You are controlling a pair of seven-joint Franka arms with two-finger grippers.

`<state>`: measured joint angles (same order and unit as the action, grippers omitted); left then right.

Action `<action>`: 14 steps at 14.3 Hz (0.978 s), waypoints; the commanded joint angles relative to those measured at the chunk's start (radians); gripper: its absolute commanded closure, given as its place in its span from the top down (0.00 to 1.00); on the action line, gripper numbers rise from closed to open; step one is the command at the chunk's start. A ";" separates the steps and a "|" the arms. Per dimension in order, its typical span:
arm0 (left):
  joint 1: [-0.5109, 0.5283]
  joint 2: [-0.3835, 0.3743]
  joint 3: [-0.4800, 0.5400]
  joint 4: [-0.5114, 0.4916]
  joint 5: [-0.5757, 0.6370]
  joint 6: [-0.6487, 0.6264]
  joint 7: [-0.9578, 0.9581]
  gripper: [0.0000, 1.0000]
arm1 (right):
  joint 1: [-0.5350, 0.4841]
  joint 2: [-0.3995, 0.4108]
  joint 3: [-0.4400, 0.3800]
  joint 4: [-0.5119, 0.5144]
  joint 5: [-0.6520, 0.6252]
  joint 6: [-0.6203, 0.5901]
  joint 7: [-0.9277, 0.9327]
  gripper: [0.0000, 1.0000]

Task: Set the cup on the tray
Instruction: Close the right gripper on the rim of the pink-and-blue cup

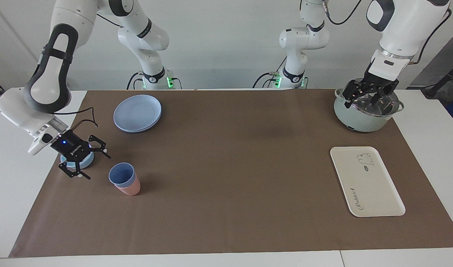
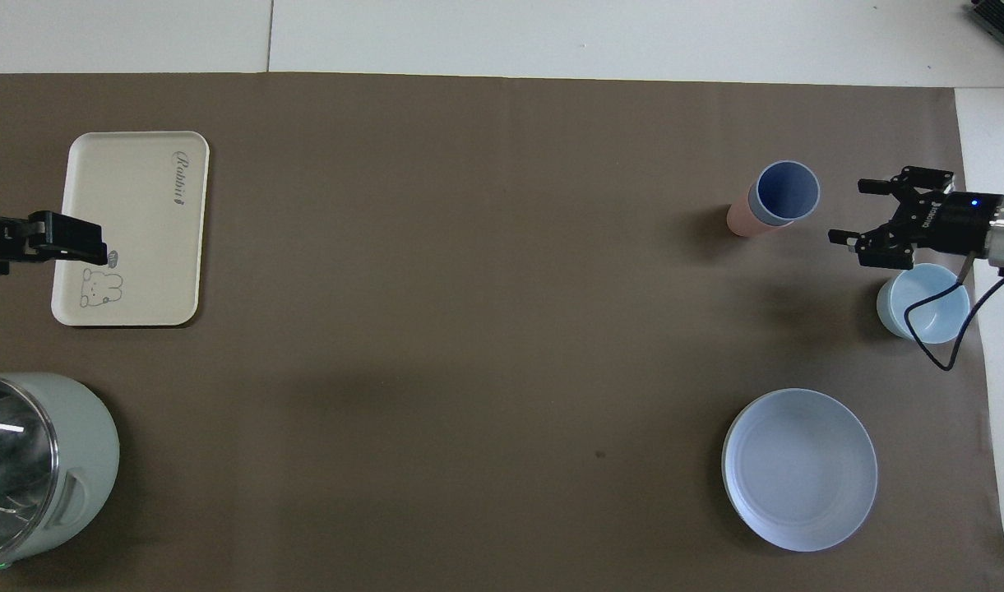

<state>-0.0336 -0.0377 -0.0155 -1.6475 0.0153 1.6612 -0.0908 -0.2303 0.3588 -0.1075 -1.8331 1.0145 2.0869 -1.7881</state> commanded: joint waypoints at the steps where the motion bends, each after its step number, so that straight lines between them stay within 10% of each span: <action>1: 0.006 -0.022 -0.003 -0.028 0.017 0.003 0.008 1.00 | -0.009 0.058 0.014 0.015 0.103 -0.015 -0.101 1.00; 14: 0.003 -0.021 -0.004 -0.022 0.017 0.011 0.005 1.00 | 0.060 0.085 0.015 -0.055 0.343 0.035 -0.277 1.00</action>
<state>-0.0336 -0.0378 -0.0159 -1.6475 0.0153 1.6611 -0.0908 -0.1669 0.4518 -0.0921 -1.8610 1.3193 2.1071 -2.0187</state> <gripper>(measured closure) 0.000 0.000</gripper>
